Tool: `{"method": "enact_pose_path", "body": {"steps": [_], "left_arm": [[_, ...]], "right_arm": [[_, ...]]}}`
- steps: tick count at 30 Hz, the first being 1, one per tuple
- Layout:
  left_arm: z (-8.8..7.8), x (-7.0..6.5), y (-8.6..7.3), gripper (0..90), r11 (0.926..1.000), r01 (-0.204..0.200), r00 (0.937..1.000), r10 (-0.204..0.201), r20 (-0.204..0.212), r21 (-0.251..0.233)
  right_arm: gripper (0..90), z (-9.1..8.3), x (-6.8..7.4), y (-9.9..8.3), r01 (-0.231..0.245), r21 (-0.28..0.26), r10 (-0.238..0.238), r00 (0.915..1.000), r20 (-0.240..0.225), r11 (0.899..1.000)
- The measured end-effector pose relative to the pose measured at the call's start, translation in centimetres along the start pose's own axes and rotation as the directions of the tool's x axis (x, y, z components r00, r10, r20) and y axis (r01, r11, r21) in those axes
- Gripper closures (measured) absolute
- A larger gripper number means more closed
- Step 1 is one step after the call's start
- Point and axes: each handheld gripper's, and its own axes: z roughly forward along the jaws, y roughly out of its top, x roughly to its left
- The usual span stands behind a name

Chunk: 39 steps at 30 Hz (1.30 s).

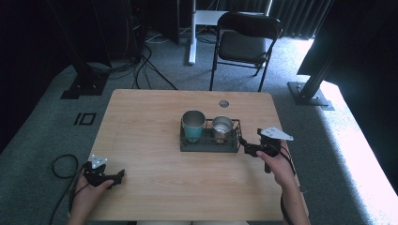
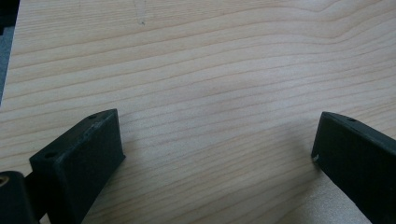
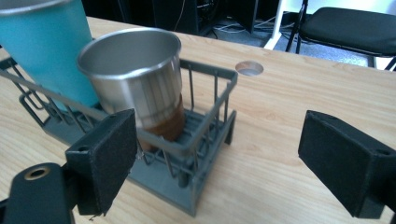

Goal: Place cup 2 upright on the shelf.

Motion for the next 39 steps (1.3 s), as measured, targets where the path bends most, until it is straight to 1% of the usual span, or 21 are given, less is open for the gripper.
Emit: {"method": "enact_pose_path", "body": {"steps": [3,5,8,9,13,14,17,18,22,23,24,27,28,35,39], "left_arm": [[0.0,0.0,0.0,2.4,1.0,0.0,1.0,0.0,0.0,0.0],[0.0,0.0,0.0,2.4,1.0,0.0,1.0,0.0,0.0,0.0],[0.0,0.0,0.0,2.5,1.0,0.0,1.0,0.0,0.0,0.0],[0.0,0.0,0.0,2.4,1.0,0.0,1.0,0.0,0.0,0.0],[0.0,0.0,0.0,2.5,1.0,0.0,1.0,0.0,0.0,0.0],[0.0,0.0,0.0,2.5,1.0,0.0,1.0,0.0,0.0,0.0],[0.0,0.0,0.0,2.4,1.0,0.0,1.0,0.0,0.0,0.0],[0.0,0.0,0.0,2.5,1.0,0.0,1.0,0.0,0.0,0.0],[0.0,0.0,0.0,2.5,1.0,0.0,1.0,0.0,0.0,0.0],[0.0,0.0,0.0,2.4,1.0,0.0,1.0,0.0,0.0,0.0],[0.0,0.0,0.0,2.5,1.0,0.0,1.0,0.0,0.0,0.0],[0.0,0.0,0.0,2.5,1.0,-0.001,1.0,0.001,0.0,0.001],[0.0,0.0,0.0,2.5,1.0,-0.001,1.0,0.001,0.0,0.001],[0.0,0.0,0.0,2.4,1.0,-0.001,1.0,0.001,0.0,0.001],[0.0,0.0,0.0,2.5,1.0,-0.002,1.0,0.002,0.0,0.001]], "right_arm": [[11.7,-0.3,-0.4,-0.6,-0.004,0.004,0.004,1.0,0.006,1.0],[11.6,-0.5,-0.6,-1.0,-0.017,0.007,0.017,0.9997,0.015,1.0],[11.7,-0.6,-0.8,-1.4,-0.017,0.012,0.017,0.9997,0.016,1.0],[11.7,-0.7,-1.0,-1.9,-0.009,0.022,0.009,0.9999,0.014,1.0],[11.7,-0.9,-1.2,-2.4,-0.014,0.036,0.014,0.9997,0.02,0.999],[11.7,-1.1,-1.5,-3.1,-0.022,0.047,0.02,0.9995,0.026,0.999],[11.7,-1.2,-1.7,-3.5,-0.023,0.054,0.021,0.9993,0.031,0.998],[11.7,-1.4,-2.0,-4.1,-0.033,0.062,0.031,0.9987,0.04,0.997],[11.7,-1.7,-2.5,-4.9,-0.039,0.075,0.035,0.9978,0.057,0.996],[11.7,-1.7,-2.5,-4.9,-0.039,0.075,0.035,0.9978,0.057,0.996],[11.7,-2.0,-2.7,-5.3,-0.041,0.079,0.036,0.9973,0.063,0.996],[11.7,-2.2,-2.9,-5.7,-0.038,0.086,0.032,0.9971,0.068,0.996],[11.7,-2.5,-3.1,-6.1,-0.044,0.095,0.037,0.9965,0.075,0.995],[11.7,-3.2,-3.4,-7.1,-0.042,0.129,0.032,0.9963,0.08,0.991],[11.7,-3.7,-3.4,-7.9,-0.059,0.138,0.048,0.9954,0.083,0.989]]}}
